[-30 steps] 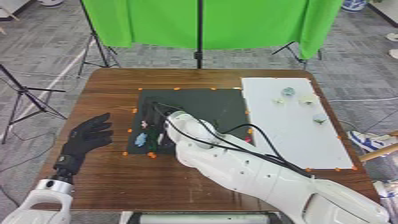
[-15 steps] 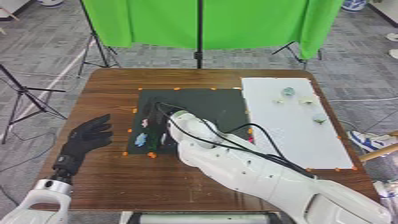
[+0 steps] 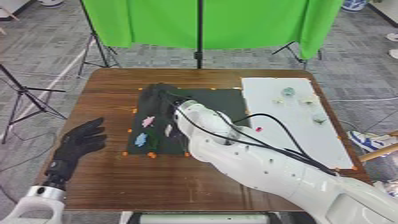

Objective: Arrange flowers

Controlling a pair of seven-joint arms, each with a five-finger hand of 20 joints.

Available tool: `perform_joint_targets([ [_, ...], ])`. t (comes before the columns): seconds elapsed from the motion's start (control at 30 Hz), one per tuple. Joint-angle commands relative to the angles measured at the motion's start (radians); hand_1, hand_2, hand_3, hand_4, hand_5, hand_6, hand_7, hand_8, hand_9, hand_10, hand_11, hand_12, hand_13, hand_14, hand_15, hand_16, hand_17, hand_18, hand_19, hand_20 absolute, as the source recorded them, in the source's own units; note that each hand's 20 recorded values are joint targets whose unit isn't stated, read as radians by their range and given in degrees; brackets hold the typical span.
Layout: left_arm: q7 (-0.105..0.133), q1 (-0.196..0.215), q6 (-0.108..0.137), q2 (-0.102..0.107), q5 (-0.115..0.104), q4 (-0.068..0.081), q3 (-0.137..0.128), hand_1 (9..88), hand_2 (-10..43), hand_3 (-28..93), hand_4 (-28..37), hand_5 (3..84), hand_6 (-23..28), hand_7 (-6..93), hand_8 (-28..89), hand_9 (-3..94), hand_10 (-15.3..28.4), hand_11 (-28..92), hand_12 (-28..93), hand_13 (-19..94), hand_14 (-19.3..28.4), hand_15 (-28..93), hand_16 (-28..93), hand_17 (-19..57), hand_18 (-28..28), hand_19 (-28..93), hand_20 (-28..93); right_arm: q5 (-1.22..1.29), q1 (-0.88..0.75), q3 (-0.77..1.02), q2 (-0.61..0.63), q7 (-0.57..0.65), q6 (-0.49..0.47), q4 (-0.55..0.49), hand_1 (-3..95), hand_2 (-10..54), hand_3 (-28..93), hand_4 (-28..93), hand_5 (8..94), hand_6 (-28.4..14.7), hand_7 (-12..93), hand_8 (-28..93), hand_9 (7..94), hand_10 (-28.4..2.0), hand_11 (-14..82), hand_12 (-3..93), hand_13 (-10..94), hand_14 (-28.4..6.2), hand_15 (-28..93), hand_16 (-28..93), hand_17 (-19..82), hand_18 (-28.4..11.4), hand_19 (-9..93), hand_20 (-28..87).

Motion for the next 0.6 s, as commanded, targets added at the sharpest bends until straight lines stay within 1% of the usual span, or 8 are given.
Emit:
perform_joint_targets([
  [0.03, -0.012, 0.057, 0.021, -0.024, 0.005, -0.023, -0.028, 43.7, -7.0, 69, 2.3, 35.5, 2.7, 14.1, -7, 36.4, 10.7, 20, 13, 35, 16.8, 26, 2, 4.6, 15.6, 35, 36, -0.061, -0.128, 0.374, 0.324, -0.008, 0.005, -0.322, 36.3, -9.5, 65, -15, 58.3, 1.0, 16, -10, 79.4, -13.1, 21.7, 23.7, 88, -3.3, 60, 37, 56, -18.3, 93, 62],
  [0.1, -0.012, 0.057, 0.02, -0.025, 0.006, -0.023, -0.028, 43.7, -6.9, 69, 2.2, 35.5, 2.7, 14.2, -7, 36.4, 10.7, 20, 13, 35, 16.8, 26, 2, 4.7, 15.6, 35, 36, -0.101, -0.213, 0.489, 0.387, 0.018, 0.011, -0.367, 32.6, -9.5, 64, -14, 59.3, -0.1, 14, -9, 75.5, -15.1, 20.8, 23.9, 85, -4.6, 61, 37, 54, -19.0, 93, 61],
  [0.2, -0.006, 0.063, 0.017, -0.031, 0.005, -0.024, -0.031, 43.7, -6.9, 69, 2.1, 35.7, 2.4, 14.1, -7, 36.4, 10.8, 20, 13, 35, 16.8, 26, 2, 4.7, 15.5, 35, 36, -0.125, -0.367, 0.678, 0.454, 0.046, -0.036, -0.411, 26.2, -9.1, 62, -13, 59.5, -1.3, 12, -8, 73.9, -16.1, 20.4, 24.9, 84, -5.5, 62, 37, 53, -19.4, 93, 61],
  [0.23, -0.006, 0.065, 0.017, -0.032, 0.006, -0.025, -0.031, 43.7, -6.8, 69, 1.9, 36.6, 1.6, 14.2, -7, 36.5, 11.0, 20, 13, 35, 16.8, 26, 2, 4.4, 15.6, 36, 37, -0.128, -0.415, 0.725, 0.477, 0.062, -0.036, -0.416, 19.5, -6.5, 60, -12, 59.4, -2.5, 11, -7, 73.7, -16.9, 21.7, 26.3, 83, -6.4, 63, 37, 53, -20.1, 93, 62],
  [0.3, -0.005, 0.067, 0.018, -0.034, 0.008, -0.026, -0.032, 43.4, -6.8, 68, 1.3, 38.4, 0.9, 14.2, -8, 36.9, 11.3, 20, 13, 35, 16.9, 27, 2, 4.0, 15.9, 39, 39, -0.184, -0.494, 0.79, 0.518, 0.095, -0.034, -0.401, 15.5, -4.7, 59, -11, 59.4, -3.3, 10, -6, 73.8, -17.5, 24.2, 28.7, 83, -7.4, 64, 37, 53, -20.9, 93, 62],
  [0.33, -0.005, 0.075, 0.019, -0.037, 0.009, -0.031, -0.035, 43.3, -6.8, 68, 1.1, 38.8, 0.9, 14.2, -8, 37.0, 11.3, 20, 13, 36, 16.9, 27, 2, 3.9, 15.9, 39, 40, -0.201, -0.527, 0.817, 0.532, 0.112, -0.044, -0.391, 14.8, -4.6, 58, -11, 59.9, -3.5, 11, -5, 73.9, -17.6, 25.1, 29.5, 83, -7.5, 64, 37, 53, -21.1, 93, 62],
  [0.5, -0.015, 0.076, 0.02, -0.037, 0.011, -0.029, -0.033, 42.8, -6.4, 68, 0.0, 39.6, 0.9, 14.1, -8, 37.6, 11.4, 20, 13, 36, 17.1, 27, 2, 3.8, 15.9, 39, 40, -0.244, -0.667, 0.904, 0.581, 0.184, -0.026, -0.328, 15.7, -6.5, 60, -10, 61.0, -3.4, 11, -5, 74.0, -17.3, 26.5, 30.8, 83, -7.8, 64, 37, 53, -21.3, 93, 62],
  [0.6, -0.017, 0.074, 0.015, -0.036, 0.01, -0.028, -0.031, 42.3, -6.3, 67, -0.7, 39.8, 1.0, 14.0, -8, 37.9, 11.4, 20, 13, 36, 17.2, 27, 2, 3.8, 15.9, 39, 40, -0.265, -0.699, 0.909, 0.597, 0.211, -0.021, -0.284, 18.5, -7.2, 60, -10, 61.1, -3.1, 11, -5, 74.2, -17.1, 27.5, 31.2, 84, -7.5, 65, 37, 53, -21.3, 93, 62],
])
